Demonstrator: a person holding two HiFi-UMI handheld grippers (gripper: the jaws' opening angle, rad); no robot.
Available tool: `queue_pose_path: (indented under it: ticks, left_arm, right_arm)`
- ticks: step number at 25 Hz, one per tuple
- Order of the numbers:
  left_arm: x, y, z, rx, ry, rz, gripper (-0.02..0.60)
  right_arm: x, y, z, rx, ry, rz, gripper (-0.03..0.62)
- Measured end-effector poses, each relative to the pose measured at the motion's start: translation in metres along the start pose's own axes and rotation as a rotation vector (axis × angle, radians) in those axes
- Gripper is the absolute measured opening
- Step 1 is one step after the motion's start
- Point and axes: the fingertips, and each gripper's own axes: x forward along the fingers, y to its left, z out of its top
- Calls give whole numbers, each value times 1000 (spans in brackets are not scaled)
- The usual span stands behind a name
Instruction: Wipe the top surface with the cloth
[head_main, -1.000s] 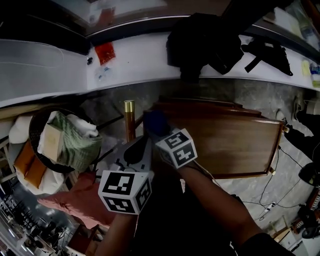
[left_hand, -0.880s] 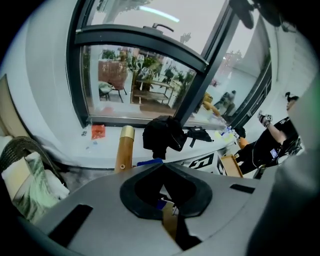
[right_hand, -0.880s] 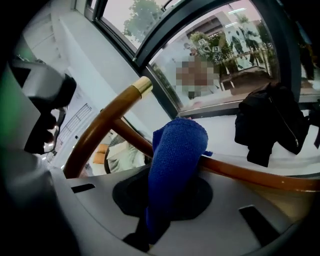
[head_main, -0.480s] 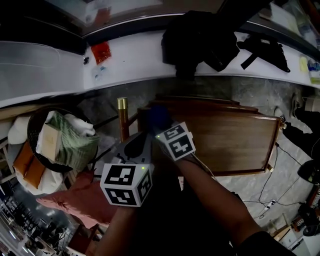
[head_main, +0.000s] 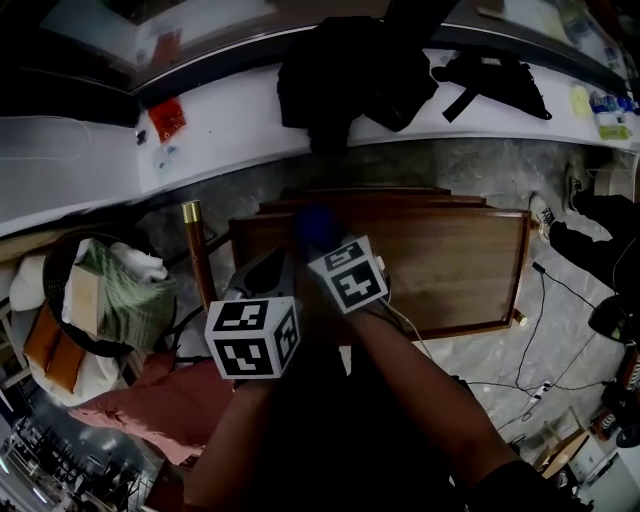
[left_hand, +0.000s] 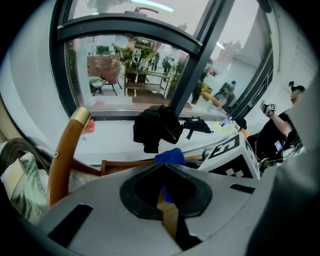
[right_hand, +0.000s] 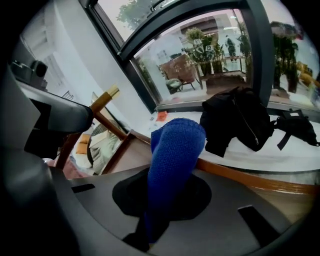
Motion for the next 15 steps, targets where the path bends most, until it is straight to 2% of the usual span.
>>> queue_pose_path:
  ticks: [4,8,15]
  left_arm:
    - [25,-20,-8,5,26,10,9]
    - [47,-45,-16,-1,63,-13,9]
    - [75,-99,-18,33,84,-39,9]
  right_arm:
    - [-20,-27,-10,20,-2,-30,48]
    - [-43,-54,-21,29,-2,-66,48]
    - [-88,-109,-43,52,-15,-123,48]
